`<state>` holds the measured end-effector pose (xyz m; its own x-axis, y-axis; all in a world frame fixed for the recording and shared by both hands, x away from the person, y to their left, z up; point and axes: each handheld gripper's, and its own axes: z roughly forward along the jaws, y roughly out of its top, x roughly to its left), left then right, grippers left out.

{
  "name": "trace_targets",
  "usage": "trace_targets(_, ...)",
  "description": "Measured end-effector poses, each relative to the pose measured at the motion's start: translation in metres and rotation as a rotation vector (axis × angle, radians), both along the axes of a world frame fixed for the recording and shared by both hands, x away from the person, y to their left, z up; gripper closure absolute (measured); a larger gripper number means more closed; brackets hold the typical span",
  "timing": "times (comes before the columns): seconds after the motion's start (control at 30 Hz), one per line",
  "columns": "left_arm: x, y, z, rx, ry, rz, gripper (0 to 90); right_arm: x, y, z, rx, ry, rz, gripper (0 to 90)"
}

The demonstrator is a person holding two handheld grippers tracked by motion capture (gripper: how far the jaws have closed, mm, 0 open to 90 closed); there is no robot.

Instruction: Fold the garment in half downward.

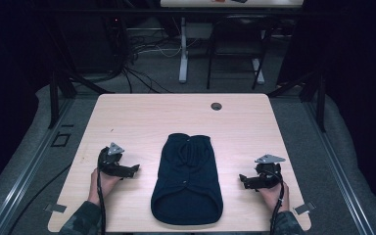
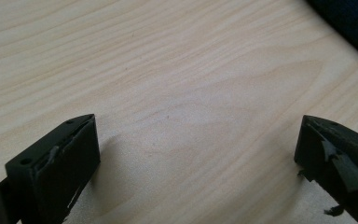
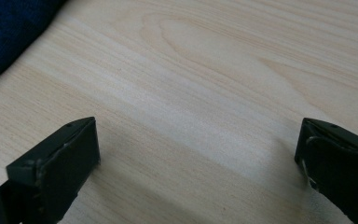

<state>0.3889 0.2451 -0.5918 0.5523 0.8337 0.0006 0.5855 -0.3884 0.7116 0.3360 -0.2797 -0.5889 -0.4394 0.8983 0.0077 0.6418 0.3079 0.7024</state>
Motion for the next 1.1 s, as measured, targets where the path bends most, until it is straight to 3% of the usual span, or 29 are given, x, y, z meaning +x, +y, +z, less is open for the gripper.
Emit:
trace_targets(0.37,0.000,0.000,0.000,0.000,-0.001,0.001,0.0,0.000,0.001,0.000,0.002,-0.004,-0.004,0.0)
trace_targets(0.57,0.000,-0.001,0.000,-0.002,-0.001,0.006,0.1,-0.001,0.001,0.000,0.007,-0.015,0.049,3.3)
trace_targets(0.7,0.000,-0.002,0.000,-0.007,0.002,0.027,0.4,-0.001,0.002,0.000,0.005,-0.016,0.042,2.7)
trace_targets(0.8,0.000,-0.002,0.002,-0.006,-0.002,0.038,3.9,0.000,0.004,0.000,-0.001,0.001,0.022,0.0)
trace_targets(0.83,0.001,-0.002,0.003,-0.009,-0.004,0.040,10.3,0.001,0.006,0.002,-0.021,0.021,0.025,0.0)
trace_targets(0.9,0.002,-0.001,0.006,-0.043,-0.013,0.040,8.6,0.002,0.007,0.003,-0.021,0.022,0.026,0.0)
trace_targets(0.97,0.003,-0.002,0.011,-0.062,-0.013,0.032,1.0,0.003,0.013,0.005,-0.028,0.050,0.051,0.0)
trace_targets(1.1,0.003,-0.007,0.015,-0.064,-0.018,0.005,0.0,0.003,0.021,0.011,-0.027,0.055,0.082,0.0)
